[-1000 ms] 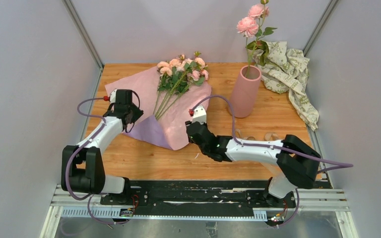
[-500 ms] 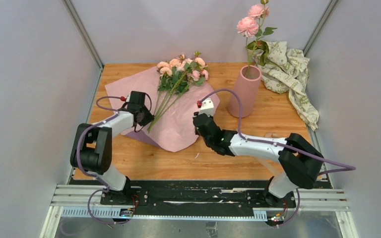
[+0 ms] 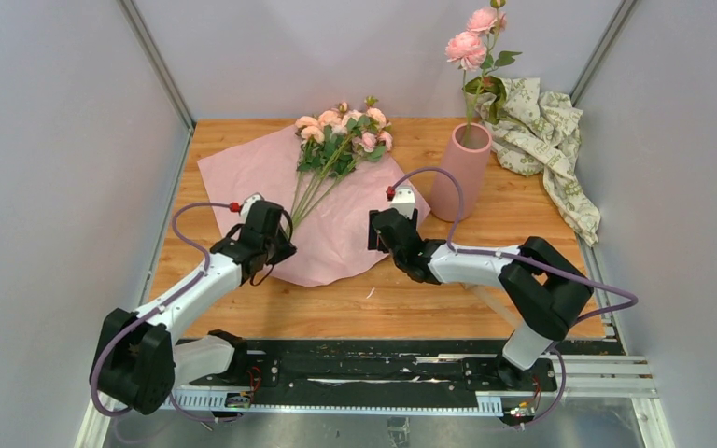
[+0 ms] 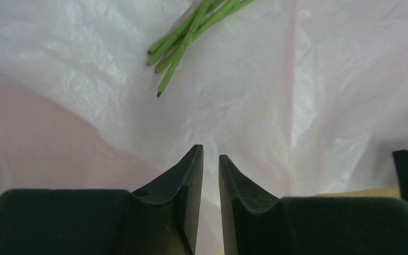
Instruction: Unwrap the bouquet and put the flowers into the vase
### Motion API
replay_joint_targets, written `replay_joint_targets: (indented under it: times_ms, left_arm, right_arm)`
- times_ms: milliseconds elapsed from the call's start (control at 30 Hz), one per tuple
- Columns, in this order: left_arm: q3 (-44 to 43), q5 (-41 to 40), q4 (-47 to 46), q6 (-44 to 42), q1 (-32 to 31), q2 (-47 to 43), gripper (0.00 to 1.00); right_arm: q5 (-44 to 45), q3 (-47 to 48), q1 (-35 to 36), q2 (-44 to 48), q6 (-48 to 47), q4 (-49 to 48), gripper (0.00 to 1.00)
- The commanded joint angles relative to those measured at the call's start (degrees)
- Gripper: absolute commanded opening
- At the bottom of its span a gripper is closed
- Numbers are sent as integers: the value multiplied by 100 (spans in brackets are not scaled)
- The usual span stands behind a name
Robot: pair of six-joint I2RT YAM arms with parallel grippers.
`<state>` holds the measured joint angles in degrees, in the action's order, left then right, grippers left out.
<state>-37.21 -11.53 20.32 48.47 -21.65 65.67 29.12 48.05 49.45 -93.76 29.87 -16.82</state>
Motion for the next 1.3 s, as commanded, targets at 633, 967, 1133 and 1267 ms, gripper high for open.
replay_joint_targets:
  times_ms: [633, 967, 1133, 1267]
  left_arm:
    - [912, -357, 434, 620, -841, -39, 29]
    - [1058, -470, 648, 566, -841, -255, 30]
    - [1132, -332, 588, 550, -837, -257, 30]
    - [1180, -16, 366, 506, -841, -134, 30]
  right_arm:
    - [479, -990, -15, 121, 419, -27, 68]
    - [37, -10, -261, -1200, 332, -43, 33]
    - [-152, 165, -670, -1387, 283, -107, 3]
    - [-360, 331, -1067, -1488, 197, -120, 0]
